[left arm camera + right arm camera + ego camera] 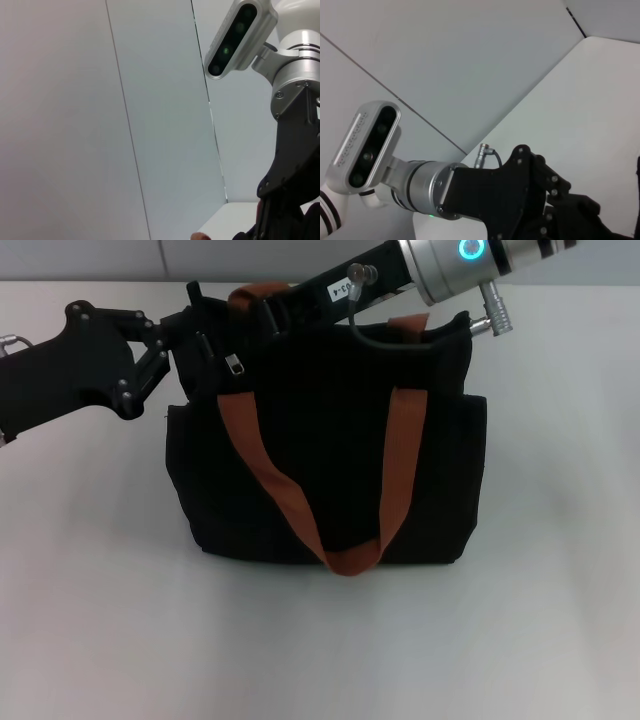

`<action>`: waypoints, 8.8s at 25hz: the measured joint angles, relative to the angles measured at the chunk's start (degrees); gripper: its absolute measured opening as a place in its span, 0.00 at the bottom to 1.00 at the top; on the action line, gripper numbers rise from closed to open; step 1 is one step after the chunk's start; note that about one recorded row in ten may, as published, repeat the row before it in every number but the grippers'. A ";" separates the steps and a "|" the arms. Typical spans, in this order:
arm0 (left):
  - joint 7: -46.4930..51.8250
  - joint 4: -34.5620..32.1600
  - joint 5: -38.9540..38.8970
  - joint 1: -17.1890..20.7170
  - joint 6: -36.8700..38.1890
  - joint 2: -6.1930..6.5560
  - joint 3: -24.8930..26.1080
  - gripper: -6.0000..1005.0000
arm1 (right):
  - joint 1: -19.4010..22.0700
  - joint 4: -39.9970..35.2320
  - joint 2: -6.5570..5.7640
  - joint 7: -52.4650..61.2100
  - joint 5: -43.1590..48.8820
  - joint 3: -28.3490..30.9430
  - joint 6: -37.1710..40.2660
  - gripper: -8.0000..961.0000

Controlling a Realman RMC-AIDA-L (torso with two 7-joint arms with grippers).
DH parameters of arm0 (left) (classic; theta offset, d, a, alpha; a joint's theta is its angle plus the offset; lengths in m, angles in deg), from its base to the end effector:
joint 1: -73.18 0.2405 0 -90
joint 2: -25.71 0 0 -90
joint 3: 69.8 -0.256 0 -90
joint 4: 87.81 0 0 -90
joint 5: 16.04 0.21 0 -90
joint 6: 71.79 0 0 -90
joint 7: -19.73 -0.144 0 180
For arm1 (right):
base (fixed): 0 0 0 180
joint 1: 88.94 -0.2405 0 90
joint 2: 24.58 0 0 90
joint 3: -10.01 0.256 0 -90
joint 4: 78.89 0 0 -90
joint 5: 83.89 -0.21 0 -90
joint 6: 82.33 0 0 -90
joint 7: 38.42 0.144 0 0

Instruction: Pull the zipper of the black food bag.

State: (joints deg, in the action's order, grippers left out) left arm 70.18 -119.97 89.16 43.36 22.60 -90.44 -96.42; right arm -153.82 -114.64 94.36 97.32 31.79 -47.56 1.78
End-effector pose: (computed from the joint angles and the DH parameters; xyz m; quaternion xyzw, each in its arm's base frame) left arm -0.2696 0.3356 0.0483 -0.9024 -0.0255 -0.3216 0.2855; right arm 0.0383 0.4058 -0.0466 0.9215 -0.3620 -0.1238 0.0670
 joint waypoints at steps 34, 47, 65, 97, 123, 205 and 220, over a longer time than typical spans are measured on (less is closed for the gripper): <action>0.18 -0.35 0.00 0.02 0.31 -0.13 0.08 0.05 | 0.89 -4.80 0.27 3.07 -0.07 -4.01 0.81 0.83; 0.25 -0.36 0.00 0.02 0.39 -0.13 0.05 0.05 | 0.81 -5.04 0.33 3.86 -0.25 -4.00 1.12 0.83; 0.63 -0.35 0.00 -0.18 0.52 -0.13 -0.06 0.05 | 0.72 -4.99 0.33 5.23 0.31 -6.44 -1.30 0.61; 0.88 -0.35 0.00 -0.24 1.75 -0.22 0.06 0.06 | 1.11 -5.21 0.32 6.45 1.65 -7.94 -3.58 0.23; 0.88 -0.61 -1.39 0.70 2.49 -0.11 0.23 0.06 | 5.42 -18.53 0.54 14.76 6.26 -14.60 -4.00 0.01; 2.35 -1.14 -6.12 0.42 4.29 -1.79 -0.20 0.08 | 12.85 -18.46 0.45 14.28 2.27 -7.05 -1.08 0.37; 2.99 -1.14 -6.41 0.20 4.36 -1.71 0.16 0.08 | 12.97 -15.84 0.46 14.03 0.67 -8.40 -2.62 0.37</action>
State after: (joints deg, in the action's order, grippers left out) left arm 73.17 -121.11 82.75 43.56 26.95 -92.15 -96.26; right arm -140.85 -130.48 94.82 111.35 32.46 -55.96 -0.85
